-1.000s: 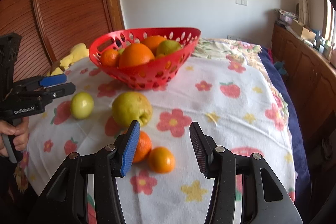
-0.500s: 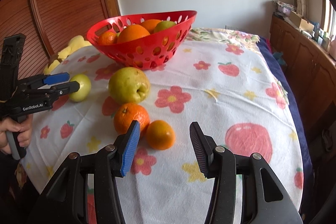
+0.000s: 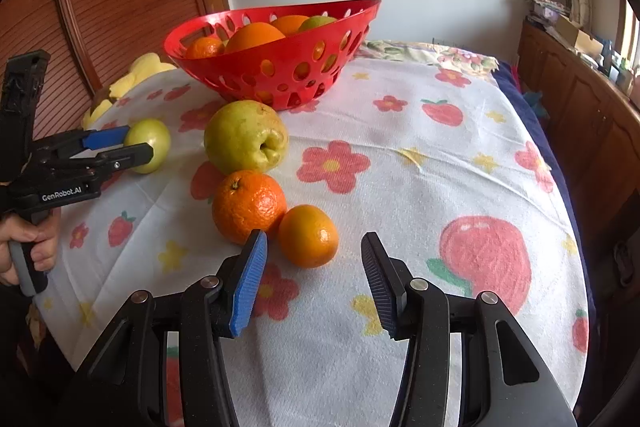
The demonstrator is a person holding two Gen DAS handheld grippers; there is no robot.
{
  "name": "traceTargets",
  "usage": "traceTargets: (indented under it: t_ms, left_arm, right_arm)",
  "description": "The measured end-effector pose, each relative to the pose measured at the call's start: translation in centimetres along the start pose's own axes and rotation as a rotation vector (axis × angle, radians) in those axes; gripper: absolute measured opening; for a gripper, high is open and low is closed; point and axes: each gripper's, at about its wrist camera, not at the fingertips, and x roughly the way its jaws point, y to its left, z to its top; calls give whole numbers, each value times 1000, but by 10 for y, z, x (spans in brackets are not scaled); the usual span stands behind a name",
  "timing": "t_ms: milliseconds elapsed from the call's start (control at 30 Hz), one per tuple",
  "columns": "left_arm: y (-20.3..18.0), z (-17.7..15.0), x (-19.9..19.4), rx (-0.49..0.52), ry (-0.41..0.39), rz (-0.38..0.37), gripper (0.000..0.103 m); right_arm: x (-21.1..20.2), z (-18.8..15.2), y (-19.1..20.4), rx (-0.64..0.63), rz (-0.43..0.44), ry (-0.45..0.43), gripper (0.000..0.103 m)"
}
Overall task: Organize fruits
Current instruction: 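Move right tool to a small orange while left tool approaches a green lime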
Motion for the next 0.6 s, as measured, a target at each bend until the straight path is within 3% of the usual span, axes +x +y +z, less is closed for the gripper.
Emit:
traceTargets:
  t_ms: [600]
  left_arm:
    - [-1,0,2,-1,11,-3,62]
  right_arm:
    - [14,5,-2,-27,-12,59,47]
